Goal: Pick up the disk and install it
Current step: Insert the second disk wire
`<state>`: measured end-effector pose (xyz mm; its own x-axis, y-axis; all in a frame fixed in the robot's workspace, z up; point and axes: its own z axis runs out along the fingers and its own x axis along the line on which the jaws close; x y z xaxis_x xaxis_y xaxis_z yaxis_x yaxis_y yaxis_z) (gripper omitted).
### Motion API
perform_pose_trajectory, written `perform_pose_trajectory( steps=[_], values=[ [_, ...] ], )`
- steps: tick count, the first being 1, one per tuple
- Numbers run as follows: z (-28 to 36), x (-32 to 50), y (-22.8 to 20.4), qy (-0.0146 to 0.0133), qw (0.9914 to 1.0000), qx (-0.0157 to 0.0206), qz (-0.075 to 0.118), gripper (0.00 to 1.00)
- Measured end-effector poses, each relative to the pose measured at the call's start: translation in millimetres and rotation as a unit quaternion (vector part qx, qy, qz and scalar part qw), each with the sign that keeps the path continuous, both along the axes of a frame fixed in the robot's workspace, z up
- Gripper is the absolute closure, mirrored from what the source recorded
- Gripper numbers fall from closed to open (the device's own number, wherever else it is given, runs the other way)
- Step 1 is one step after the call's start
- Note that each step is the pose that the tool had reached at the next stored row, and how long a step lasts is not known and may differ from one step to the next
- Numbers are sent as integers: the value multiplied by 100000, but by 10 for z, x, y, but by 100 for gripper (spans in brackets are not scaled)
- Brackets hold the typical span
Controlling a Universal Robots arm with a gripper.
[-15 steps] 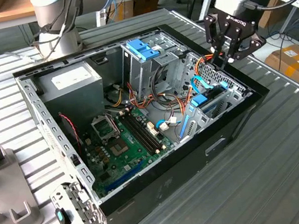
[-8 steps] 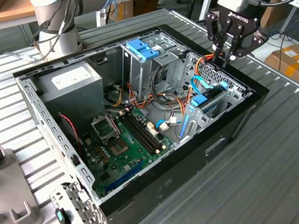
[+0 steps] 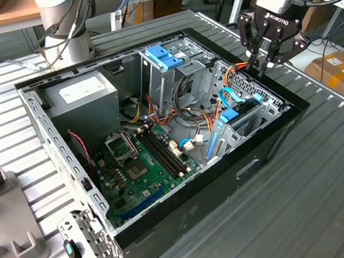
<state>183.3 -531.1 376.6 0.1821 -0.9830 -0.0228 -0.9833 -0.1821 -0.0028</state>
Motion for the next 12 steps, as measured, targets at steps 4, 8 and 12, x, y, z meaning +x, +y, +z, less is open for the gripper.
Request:
perform_pose_trajectory(
  steps=[4,8,12],
  values=[
    [0,1,2,0,100000,-39,11,64],
    [0,1,7,1,100000,-140,10,64],
    [0,1,13,0,100000,-220,11,64]
  ],
)
